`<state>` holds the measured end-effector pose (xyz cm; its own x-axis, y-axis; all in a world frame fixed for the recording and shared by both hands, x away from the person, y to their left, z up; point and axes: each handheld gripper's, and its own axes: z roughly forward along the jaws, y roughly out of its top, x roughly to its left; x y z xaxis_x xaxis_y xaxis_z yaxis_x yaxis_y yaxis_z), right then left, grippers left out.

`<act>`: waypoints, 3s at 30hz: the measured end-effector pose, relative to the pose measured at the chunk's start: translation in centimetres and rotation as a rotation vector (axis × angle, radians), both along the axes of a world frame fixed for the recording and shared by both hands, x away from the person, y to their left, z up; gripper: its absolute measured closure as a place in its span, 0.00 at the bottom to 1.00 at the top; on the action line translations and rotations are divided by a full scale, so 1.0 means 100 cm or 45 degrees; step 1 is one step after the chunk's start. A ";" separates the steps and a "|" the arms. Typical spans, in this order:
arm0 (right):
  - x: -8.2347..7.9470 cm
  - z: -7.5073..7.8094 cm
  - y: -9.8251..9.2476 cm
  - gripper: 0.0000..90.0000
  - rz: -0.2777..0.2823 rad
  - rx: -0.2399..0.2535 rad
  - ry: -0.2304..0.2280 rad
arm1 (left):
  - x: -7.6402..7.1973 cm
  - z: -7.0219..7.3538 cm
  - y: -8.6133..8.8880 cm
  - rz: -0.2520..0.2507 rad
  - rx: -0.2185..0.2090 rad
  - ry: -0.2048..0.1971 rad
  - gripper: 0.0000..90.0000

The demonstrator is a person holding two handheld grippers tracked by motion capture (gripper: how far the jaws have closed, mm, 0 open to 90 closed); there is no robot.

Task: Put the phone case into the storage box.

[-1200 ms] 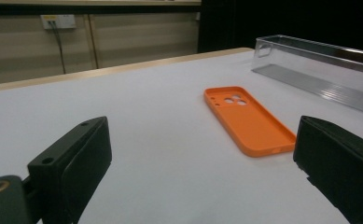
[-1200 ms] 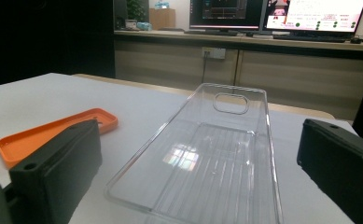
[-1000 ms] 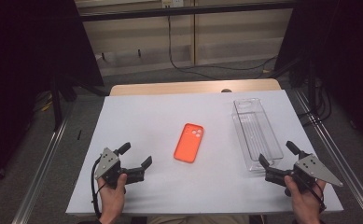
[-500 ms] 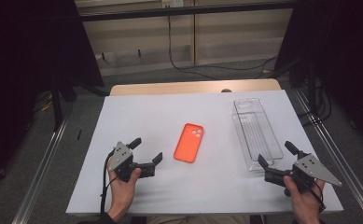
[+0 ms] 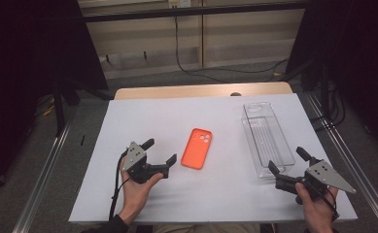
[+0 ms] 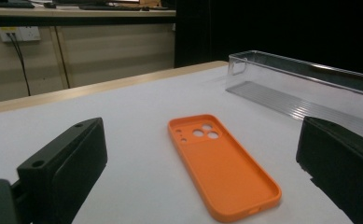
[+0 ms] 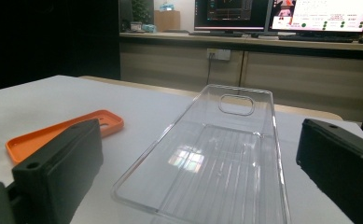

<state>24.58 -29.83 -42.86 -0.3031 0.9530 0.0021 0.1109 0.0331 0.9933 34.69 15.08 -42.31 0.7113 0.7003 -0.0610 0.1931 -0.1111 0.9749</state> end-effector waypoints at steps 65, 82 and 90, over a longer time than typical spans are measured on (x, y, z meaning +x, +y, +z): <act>0.000 0.000 0.000 0.00 0.014 -0.010 0.000 | 0.084 0.000 -0.075 -0.223 0.505 0.480 0.03; 0.000 -0.001 -0.001 0.00 0.009 -0.001 0.006 | 0.102 -0.012 -0.097 -0.151 0.487 0.629 0.04; 0.000 -0.001 0.000 0.00 0.015 -0.001 0.005 | 0.106 -0.012 -0.110 -0.177 0.544 0.652 0.04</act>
<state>24.61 -29.87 -42.92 -0.3142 0.9494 0.0029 0.1147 0.0349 0.9928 45.25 4.13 -43.51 0.7517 0.6417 -0.1523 0.5743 -0.5233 0.6295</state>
